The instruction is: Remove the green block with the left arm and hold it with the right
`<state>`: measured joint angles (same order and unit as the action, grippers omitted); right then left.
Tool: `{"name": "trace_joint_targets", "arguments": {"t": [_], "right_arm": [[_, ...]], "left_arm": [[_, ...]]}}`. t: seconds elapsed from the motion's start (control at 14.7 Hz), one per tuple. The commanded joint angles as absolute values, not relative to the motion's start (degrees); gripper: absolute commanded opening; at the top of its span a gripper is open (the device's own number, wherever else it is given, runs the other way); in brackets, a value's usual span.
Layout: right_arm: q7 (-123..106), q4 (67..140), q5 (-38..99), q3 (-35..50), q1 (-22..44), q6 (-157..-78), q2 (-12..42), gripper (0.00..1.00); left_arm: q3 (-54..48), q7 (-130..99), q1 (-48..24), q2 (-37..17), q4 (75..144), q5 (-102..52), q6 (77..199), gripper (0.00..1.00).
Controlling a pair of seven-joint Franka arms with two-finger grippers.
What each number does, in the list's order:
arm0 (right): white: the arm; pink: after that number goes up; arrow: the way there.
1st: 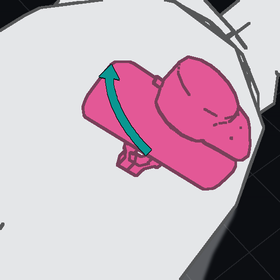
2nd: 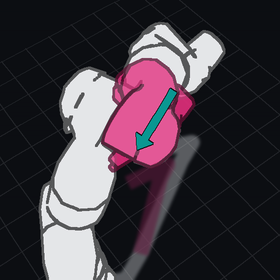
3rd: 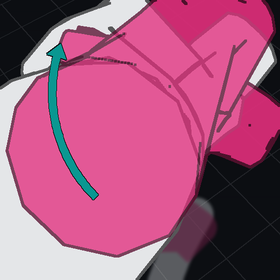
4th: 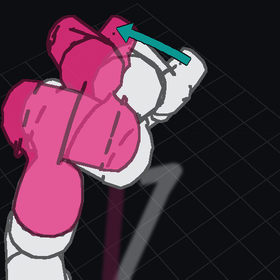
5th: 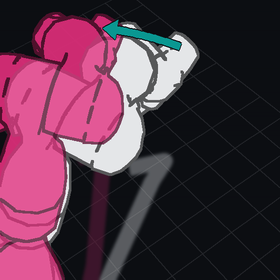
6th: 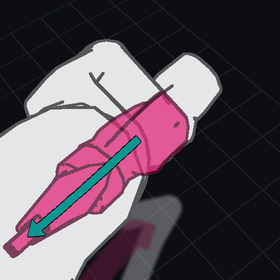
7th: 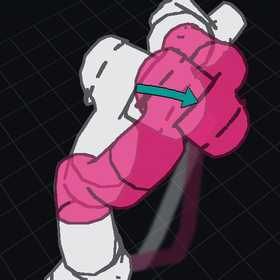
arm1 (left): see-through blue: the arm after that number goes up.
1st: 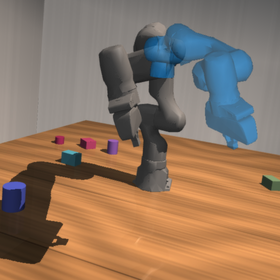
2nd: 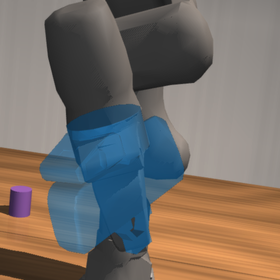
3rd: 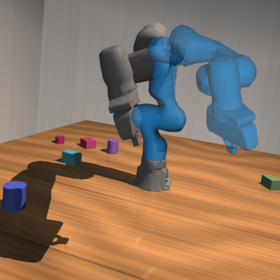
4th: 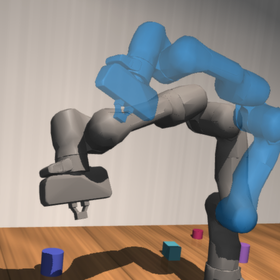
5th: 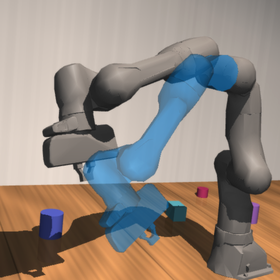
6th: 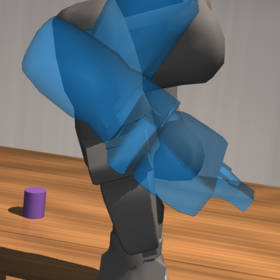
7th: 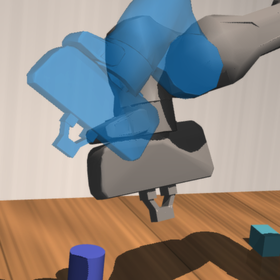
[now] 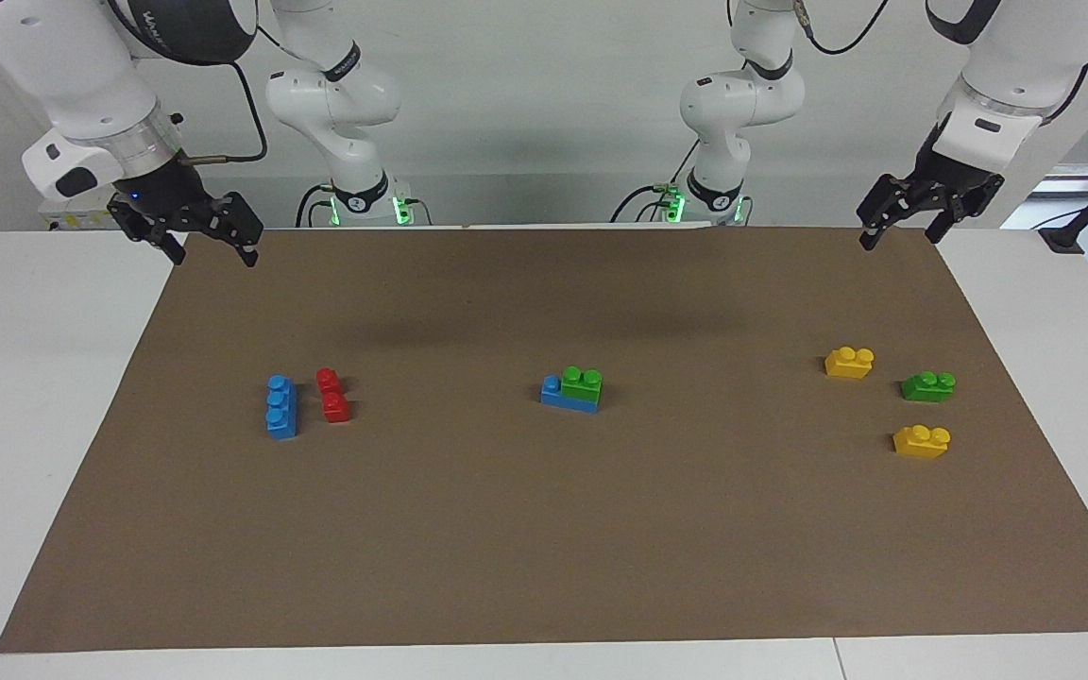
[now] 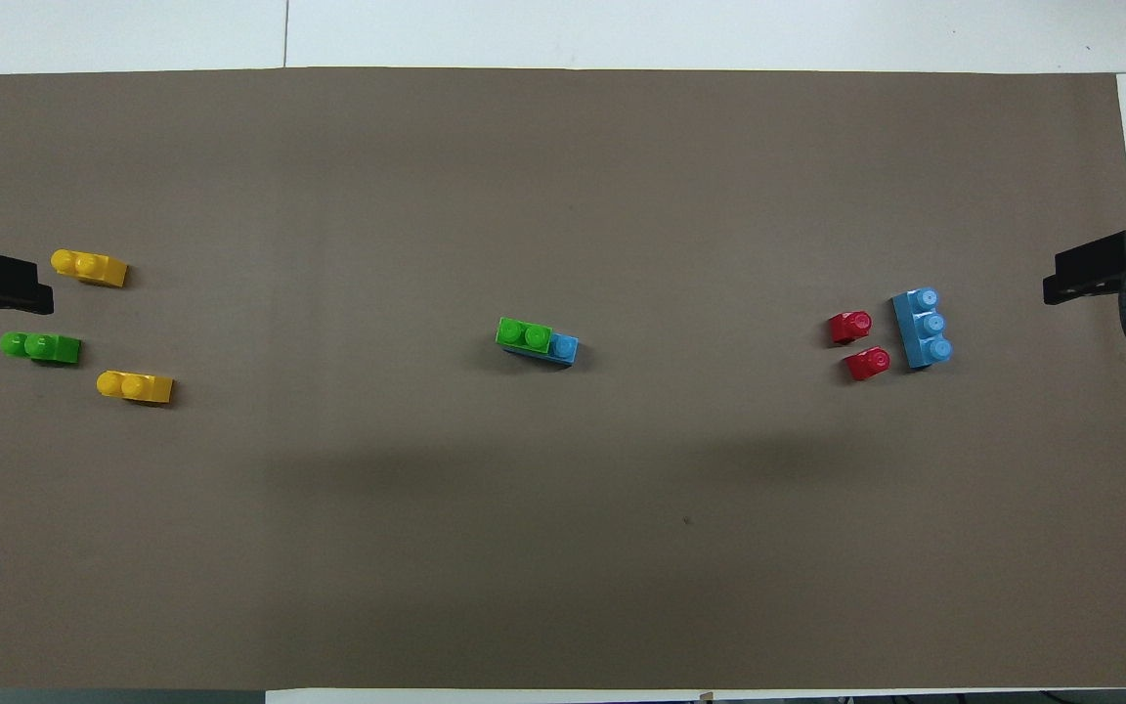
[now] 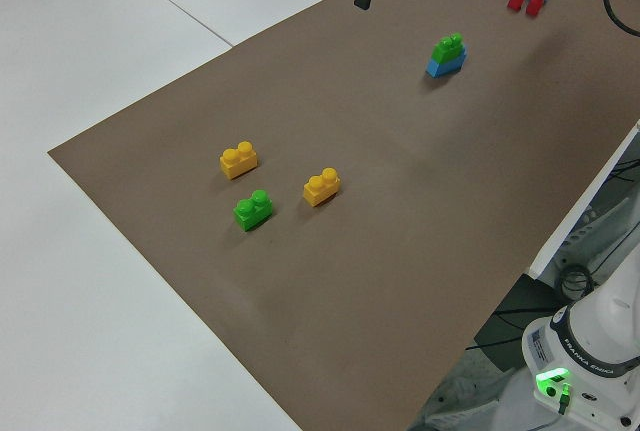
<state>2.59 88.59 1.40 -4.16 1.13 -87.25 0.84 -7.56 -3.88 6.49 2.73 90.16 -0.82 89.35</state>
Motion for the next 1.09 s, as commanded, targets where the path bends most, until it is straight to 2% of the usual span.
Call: {"name": "trace_joint_targets", "arguments": {"t": [0.0, 0.75, 1.02], "right_arm": [[3.3, 88.0, 0.2, -3.9, 1.1, -87.8, 1.3, 1.00], [3.5, 88.2, 0.9, -3.9, 1.1, -87.0, 0.9, 1.00], [-0.7, 88.4, 1.4, -2.4, 1.0, -83.0, 0.3, 1.00]], "left_arm": [[-7.6, -4.0, 6.7, 4.4, 91.9, -1.7, 90.0, 1.00], [-7.6, -4.0, 6.9, 4.5, 92.0, -1.7, 89.8, 1.00], [-7.6, -4.0, 6.9, 4.6, 92.0, -1.7, 89.8, 1.00]]}}
